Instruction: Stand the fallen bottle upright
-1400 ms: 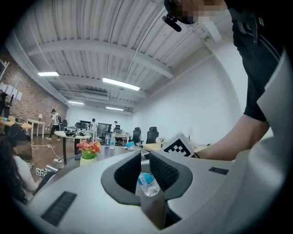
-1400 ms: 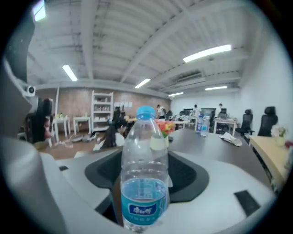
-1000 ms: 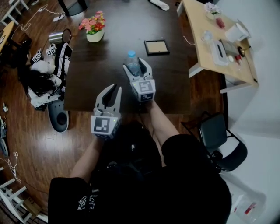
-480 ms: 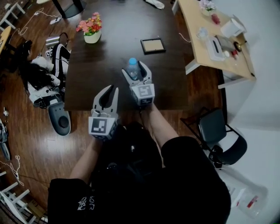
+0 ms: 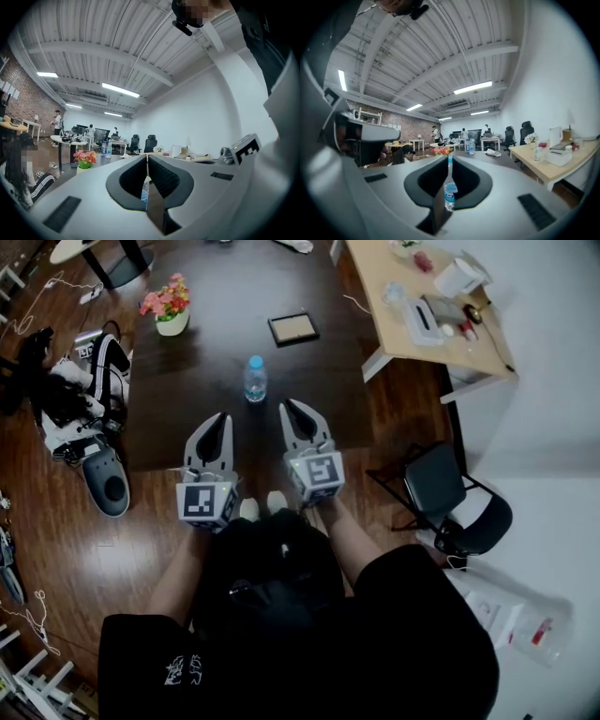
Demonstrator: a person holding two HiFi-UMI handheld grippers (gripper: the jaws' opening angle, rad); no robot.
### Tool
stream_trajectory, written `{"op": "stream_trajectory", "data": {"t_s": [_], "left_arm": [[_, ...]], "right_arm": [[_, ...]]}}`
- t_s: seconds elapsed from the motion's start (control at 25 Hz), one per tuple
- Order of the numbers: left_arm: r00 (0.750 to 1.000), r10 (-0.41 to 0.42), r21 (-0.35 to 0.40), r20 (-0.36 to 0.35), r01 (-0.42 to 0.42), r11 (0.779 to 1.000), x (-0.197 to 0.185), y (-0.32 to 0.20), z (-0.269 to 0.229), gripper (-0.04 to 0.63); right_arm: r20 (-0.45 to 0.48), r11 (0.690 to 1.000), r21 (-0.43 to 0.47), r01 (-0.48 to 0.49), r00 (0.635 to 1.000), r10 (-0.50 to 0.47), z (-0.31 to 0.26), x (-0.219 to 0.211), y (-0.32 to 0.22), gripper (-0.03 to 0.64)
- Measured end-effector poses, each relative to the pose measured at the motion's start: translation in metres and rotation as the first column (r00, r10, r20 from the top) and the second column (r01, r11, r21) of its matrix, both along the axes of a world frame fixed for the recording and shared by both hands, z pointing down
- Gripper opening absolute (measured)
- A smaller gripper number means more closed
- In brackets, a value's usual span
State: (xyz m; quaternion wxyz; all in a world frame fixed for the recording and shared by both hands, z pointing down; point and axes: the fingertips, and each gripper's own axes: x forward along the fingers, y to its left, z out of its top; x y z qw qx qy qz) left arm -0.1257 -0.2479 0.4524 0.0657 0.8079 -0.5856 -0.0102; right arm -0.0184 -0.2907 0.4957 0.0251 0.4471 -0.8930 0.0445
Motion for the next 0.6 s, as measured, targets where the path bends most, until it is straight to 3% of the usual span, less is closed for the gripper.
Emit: {"op": "stream_trajectory", "data": {"t_s": [0.04, 0.16, 0.36, 0.6], "left_arm": [[1.0, 0.003, 0.006, -0.011, -0.003, 1.0, 0.0, 0.005, 0.001, -0.014], [0.999, 0.013, 0.019, -0.038, -0.013, 1.0, -0.004, 0.018, 0.001, -0.015], [0.998, 0.052, 0.0, -0.016, -0.052, 0.999, -0.005, 0.025, -0.001, -0.014], [0.994, 0.107, 0.049, -0.021, -0.106, 0.993, -0.001, 0.055, -0.01, -0.014]], "right_arm": [[0.004, 1.0, -0.005, -0.021, 1.0, 0.022, -0.005, 0.009, 0.013, 0.003], [-0.008, 0.997, -0.01, -0.078, 0.997, 0.078, -0.013, 0.028, 0.043, 0.007], [-0.041, 0.989, 0.014, -0.149, 0.988, 0.15, -0.031, 0.051, 0.065, 0.017], [-0.038, 0.984, 0.046, -0.174, 0.984, 0.176, -0.052, 0.074, 0.11, 0.017]]}}
